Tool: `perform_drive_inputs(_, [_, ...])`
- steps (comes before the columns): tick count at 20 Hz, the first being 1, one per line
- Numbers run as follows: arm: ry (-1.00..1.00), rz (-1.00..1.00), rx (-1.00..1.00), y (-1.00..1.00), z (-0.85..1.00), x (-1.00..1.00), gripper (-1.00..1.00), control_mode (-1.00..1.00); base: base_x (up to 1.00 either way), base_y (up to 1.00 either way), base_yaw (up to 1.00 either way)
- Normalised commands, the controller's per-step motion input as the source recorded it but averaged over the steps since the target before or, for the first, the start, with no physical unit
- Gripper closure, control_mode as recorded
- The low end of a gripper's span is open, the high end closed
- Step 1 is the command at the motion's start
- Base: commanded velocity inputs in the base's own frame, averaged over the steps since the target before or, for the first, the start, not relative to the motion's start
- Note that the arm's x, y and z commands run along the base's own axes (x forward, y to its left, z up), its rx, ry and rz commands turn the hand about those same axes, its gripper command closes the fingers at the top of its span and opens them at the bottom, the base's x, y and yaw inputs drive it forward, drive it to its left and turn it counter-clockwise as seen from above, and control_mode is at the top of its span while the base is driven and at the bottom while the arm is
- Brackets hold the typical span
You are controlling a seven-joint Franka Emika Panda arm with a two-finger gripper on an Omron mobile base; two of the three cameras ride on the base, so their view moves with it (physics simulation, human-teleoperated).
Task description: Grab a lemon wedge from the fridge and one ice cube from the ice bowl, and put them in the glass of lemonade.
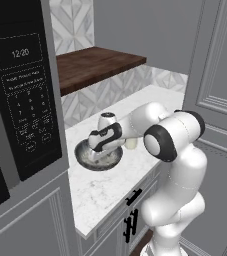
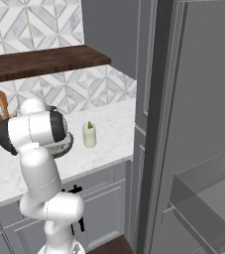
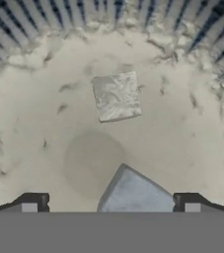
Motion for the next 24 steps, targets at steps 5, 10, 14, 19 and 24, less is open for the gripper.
perform_drive_inputs(5, [0.0,-0.04,0.0,-0.15,-0.11,0.04,-1.0,-1.0,0.0,0.0,0.0])
perform_drive_inputs(10, [0.0,-0.02,0.0,-0.12,-0.08,0.0,-1.0,-1.0,0.0,0.0,0.0])
perform_drive_inputs(14, [0.01,-0.01,0.0,-0.08,-0.02,0.0,-1.0,-1.0,0.0,0.0,0.0])
perform_drive_inputs(19, [0.0,0.0,0.0,0.0,0.0,0.0,1.0,-1.0,0.0,0.0,0.0])
perform_drive_inputs(24, [0.0,0.0,0.0,0.0,0.0,0.0,1.0,-1.0,0.0,0.0,0.0])
